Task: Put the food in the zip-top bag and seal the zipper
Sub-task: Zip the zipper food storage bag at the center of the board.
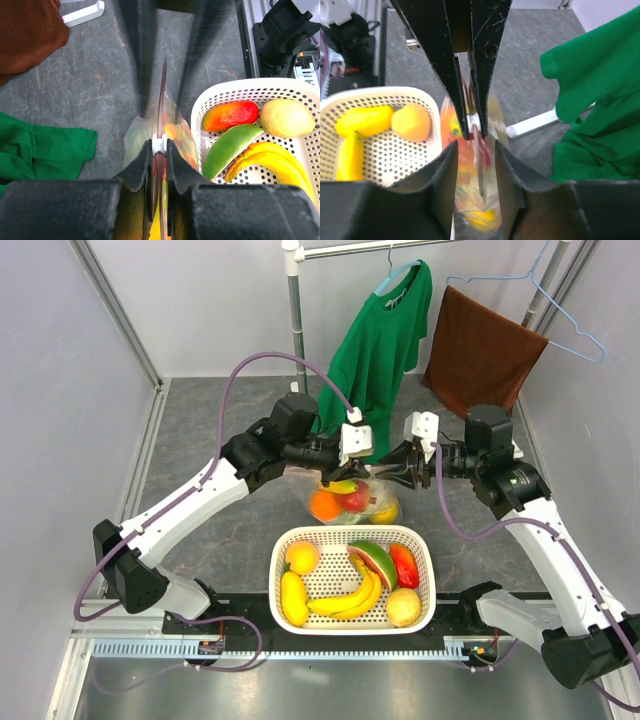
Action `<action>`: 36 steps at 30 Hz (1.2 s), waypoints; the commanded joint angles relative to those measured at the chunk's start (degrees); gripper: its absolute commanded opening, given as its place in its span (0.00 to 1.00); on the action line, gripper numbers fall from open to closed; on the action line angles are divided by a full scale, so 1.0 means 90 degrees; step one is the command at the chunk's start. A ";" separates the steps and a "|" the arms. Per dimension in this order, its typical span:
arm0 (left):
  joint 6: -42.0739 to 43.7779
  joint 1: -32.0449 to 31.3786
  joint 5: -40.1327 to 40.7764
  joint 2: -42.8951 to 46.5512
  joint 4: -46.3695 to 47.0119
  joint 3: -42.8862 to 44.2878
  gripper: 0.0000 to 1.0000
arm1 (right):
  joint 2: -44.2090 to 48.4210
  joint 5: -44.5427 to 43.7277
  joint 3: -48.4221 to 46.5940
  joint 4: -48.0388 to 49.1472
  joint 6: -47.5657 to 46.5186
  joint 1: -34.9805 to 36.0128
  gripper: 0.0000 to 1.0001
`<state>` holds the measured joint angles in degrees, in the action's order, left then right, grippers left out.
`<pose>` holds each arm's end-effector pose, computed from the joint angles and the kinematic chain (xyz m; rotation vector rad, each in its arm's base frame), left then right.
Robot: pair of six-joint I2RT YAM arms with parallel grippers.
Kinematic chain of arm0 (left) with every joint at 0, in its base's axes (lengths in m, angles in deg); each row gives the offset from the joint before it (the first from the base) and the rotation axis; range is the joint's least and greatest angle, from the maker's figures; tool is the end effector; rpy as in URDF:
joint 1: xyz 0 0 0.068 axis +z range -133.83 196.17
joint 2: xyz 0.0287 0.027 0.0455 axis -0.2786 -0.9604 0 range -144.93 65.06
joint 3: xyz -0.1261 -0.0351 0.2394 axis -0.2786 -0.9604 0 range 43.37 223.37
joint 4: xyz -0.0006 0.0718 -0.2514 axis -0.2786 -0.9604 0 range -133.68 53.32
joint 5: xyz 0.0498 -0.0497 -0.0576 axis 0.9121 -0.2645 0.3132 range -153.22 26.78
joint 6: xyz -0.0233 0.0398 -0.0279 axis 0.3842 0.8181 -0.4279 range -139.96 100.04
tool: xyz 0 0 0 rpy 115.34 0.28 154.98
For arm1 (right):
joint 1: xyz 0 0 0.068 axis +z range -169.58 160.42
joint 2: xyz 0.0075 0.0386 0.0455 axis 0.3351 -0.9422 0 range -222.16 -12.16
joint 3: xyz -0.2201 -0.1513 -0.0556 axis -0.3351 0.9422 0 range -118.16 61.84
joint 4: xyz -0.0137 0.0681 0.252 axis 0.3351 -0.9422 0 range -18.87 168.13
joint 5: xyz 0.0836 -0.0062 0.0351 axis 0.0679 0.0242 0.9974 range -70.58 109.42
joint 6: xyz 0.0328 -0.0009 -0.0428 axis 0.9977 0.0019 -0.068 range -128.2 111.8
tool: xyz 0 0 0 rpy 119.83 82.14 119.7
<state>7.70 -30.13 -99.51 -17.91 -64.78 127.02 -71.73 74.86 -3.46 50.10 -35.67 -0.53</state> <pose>0.2080 -0.2482 0.3911 1.5316 1.3670 -0.8494 0.1901 0.0966 0.3895 -1.2666 1.3743 0.8368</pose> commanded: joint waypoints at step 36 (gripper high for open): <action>0.0745 0.2371 0.2176 0.2852 -0.1731 -0.2196 0.07 | 0.0076 -0.1062 -0.0157 -0.0186 -0.0474 0.0090 0.00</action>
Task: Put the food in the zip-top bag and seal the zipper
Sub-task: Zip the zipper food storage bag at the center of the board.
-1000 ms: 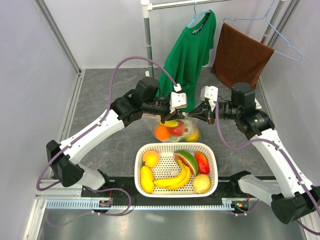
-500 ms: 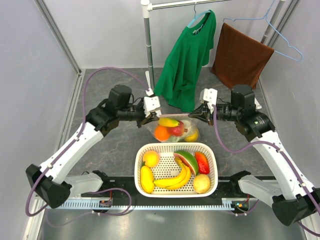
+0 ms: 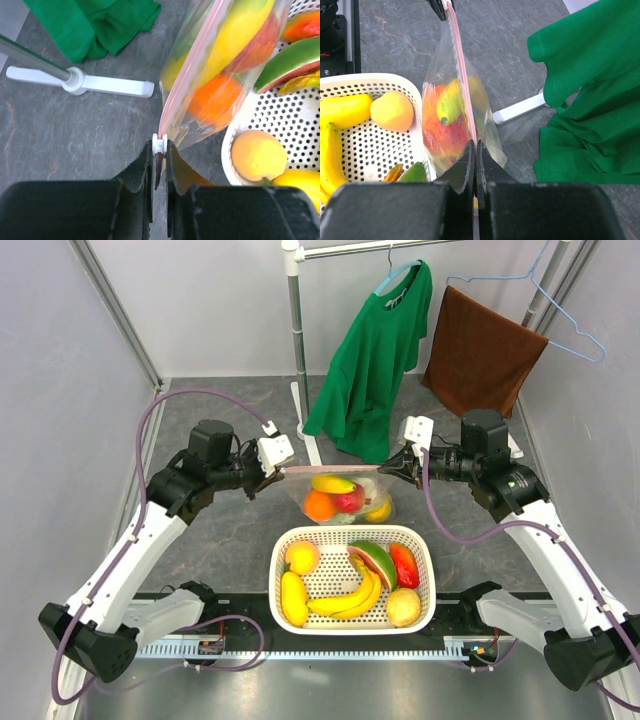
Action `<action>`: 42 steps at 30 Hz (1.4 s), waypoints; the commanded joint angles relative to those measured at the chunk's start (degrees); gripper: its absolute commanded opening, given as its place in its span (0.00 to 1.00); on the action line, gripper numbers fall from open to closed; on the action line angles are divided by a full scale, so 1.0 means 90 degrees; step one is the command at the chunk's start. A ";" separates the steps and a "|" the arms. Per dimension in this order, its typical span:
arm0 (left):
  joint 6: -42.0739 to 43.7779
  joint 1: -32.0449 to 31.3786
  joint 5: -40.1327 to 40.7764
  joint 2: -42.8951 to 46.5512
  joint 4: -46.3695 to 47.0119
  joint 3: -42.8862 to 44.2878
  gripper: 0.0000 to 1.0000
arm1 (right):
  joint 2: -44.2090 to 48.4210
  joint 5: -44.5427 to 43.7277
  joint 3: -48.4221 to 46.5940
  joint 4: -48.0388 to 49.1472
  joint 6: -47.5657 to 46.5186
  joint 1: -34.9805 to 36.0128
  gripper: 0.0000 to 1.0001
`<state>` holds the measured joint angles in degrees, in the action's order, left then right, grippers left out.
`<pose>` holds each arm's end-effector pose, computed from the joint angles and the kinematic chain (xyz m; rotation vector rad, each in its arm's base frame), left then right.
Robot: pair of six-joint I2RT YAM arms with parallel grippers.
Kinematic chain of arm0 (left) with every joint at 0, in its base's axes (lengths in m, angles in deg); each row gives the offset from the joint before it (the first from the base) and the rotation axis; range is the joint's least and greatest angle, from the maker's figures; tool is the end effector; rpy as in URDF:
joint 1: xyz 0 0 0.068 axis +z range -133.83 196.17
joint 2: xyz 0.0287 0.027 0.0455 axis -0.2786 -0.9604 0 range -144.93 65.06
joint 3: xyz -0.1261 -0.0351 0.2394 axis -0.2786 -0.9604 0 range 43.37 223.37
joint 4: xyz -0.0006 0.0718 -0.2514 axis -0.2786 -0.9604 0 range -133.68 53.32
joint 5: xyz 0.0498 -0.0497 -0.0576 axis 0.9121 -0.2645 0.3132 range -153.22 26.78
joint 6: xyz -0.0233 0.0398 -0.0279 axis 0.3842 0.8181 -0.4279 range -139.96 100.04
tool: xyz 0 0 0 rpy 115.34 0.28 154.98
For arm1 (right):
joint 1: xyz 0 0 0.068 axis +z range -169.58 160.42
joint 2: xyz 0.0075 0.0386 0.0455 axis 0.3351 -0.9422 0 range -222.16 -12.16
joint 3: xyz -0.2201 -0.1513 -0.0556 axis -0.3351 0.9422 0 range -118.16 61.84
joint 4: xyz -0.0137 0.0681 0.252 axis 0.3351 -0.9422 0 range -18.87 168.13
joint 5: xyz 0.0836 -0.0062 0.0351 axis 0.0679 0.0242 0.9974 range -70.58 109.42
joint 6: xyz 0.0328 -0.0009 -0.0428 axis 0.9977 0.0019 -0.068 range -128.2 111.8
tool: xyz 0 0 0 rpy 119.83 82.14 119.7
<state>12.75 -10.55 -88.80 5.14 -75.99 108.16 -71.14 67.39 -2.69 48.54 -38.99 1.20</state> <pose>0.1845 -0.1101 0.3625 1.2711 1.7153 -0.4223 0.1882 0.0997 0.3833 -1.2740 1.4209 0.7088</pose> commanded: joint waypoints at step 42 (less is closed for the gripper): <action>-0.0370 -0.1661 -0.0135 -0.1849 -0.0398 0.2449 0.02 | -0.0087 0.0442 -0.0486 0.0308 0.0754 -0.0082 0.11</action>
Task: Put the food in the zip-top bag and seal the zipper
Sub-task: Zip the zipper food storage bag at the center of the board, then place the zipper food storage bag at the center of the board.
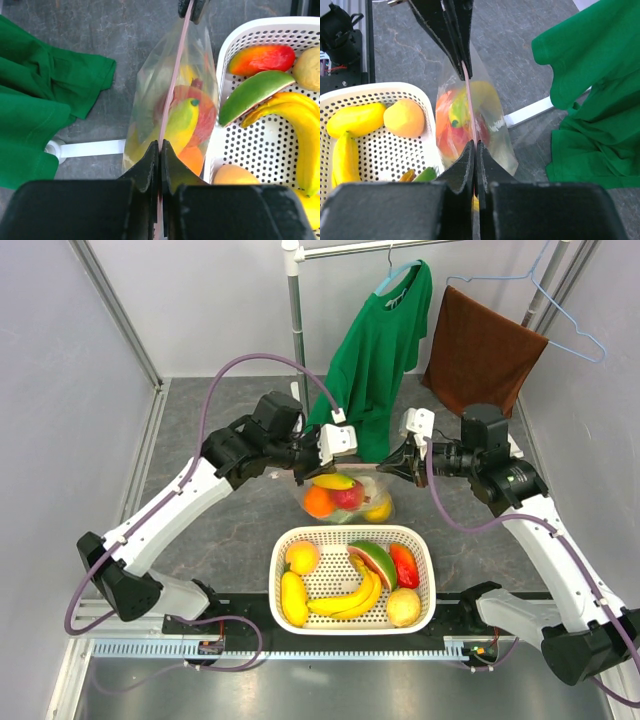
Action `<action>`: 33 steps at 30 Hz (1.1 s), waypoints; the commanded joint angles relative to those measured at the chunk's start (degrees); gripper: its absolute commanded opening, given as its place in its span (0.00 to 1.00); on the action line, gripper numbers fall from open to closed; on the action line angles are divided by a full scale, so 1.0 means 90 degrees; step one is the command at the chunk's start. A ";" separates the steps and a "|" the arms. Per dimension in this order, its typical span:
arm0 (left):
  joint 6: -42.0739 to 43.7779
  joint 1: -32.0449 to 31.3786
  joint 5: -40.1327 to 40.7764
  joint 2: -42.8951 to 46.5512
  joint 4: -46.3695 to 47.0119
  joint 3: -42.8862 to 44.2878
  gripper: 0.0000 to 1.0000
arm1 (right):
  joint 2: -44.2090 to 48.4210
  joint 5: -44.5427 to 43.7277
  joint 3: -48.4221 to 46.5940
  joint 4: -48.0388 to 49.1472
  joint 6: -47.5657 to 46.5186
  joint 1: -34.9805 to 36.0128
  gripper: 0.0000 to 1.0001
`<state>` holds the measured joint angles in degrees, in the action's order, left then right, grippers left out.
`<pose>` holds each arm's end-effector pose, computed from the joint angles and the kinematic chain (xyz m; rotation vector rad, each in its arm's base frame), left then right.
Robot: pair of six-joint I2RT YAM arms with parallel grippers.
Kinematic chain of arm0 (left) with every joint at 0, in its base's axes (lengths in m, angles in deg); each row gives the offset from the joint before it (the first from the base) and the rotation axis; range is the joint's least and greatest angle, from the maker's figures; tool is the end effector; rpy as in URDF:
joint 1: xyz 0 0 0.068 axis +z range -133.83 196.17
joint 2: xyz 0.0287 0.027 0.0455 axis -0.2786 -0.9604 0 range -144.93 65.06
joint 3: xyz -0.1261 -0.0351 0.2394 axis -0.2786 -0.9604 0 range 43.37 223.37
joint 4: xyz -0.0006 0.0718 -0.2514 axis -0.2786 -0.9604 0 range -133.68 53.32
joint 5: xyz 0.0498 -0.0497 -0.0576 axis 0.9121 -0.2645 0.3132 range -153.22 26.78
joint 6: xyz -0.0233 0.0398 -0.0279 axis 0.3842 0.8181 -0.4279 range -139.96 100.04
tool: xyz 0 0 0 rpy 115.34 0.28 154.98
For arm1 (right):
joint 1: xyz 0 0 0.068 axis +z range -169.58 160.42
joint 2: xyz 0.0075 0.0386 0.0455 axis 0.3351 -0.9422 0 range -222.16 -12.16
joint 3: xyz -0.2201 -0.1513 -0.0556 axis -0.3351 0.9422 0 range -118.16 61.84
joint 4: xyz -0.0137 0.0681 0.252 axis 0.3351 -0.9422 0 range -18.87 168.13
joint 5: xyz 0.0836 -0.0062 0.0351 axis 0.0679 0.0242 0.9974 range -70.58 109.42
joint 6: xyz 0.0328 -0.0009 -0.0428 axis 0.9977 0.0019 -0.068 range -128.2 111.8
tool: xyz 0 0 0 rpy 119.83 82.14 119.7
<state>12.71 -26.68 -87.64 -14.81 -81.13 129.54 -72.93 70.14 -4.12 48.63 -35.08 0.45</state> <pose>0.2057 -0.2109 0.3942 1.5405 1.6081 -0.5730 0.1950 0.1004 0.3860 -1.2402 1.4542 0.7941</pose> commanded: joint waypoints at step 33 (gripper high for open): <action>0.2845 0.4594 -0.1426 -0.0234 0.0670 0.1419 0.02 | -0.0766 -0.0801 -0.1051 0.1021 0.2722 0.0010 0.98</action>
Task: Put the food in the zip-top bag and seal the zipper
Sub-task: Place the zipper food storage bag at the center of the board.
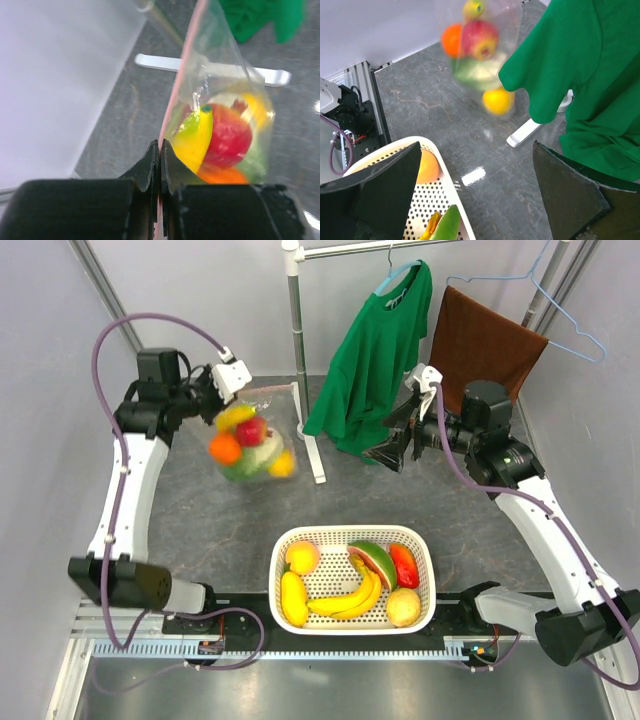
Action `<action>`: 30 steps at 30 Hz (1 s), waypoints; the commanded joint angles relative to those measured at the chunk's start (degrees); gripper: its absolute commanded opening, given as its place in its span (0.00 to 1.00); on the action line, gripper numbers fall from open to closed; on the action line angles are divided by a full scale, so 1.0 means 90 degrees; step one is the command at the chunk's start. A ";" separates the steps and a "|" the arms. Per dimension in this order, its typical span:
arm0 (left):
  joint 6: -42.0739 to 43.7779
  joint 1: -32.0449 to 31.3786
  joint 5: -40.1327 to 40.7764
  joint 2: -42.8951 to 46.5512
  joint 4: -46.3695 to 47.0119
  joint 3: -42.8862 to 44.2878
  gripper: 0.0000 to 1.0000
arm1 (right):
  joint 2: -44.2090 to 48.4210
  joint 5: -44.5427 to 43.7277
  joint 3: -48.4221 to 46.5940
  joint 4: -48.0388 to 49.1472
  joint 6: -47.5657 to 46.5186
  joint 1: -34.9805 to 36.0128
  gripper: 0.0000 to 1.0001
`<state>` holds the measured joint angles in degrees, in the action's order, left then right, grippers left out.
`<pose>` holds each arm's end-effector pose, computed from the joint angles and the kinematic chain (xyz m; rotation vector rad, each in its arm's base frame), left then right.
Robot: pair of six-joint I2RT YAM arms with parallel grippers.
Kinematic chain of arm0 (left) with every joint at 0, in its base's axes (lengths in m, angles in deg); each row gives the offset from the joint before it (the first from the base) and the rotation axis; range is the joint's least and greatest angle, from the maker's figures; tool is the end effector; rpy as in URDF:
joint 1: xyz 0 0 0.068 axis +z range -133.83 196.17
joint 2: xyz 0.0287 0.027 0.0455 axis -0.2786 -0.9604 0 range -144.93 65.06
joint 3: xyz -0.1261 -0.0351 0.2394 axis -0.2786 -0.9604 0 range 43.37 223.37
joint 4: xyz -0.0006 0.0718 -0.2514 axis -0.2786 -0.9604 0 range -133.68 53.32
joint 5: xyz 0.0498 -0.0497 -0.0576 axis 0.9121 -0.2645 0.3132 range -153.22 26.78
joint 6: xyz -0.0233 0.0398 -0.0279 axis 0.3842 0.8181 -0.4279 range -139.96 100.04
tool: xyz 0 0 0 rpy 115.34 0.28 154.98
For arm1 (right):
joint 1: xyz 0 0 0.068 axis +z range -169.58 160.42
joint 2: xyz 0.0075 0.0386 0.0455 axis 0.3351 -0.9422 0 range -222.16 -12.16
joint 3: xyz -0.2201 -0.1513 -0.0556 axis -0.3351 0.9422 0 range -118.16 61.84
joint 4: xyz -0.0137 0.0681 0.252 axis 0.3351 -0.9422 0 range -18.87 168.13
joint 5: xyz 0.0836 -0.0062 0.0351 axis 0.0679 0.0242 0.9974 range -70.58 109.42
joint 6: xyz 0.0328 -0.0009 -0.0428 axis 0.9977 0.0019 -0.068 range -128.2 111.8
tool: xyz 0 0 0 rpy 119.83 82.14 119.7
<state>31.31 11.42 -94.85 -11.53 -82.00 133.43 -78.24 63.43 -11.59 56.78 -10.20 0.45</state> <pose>0.2692 -0.0411 0.4307 1.2254 1.6282 -0.0819 0.2216 0.1071 0.4216 -0.8783 1.6157 0.9145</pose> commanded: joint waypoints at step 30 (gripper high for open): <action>-0.1897 0.0978 -0.1516 0.1713 -0.0013 -0.2948 1.00 | 0.0828 -0.1149 0.0639 -0.1162 -0.0598 -0.0038 0.98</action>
<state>40.57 20.21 -105.52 -0.58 -82.28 98.13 -74.76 56.63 -5.84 49.42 -15.52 0.43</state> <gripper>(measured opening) 0.993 0.982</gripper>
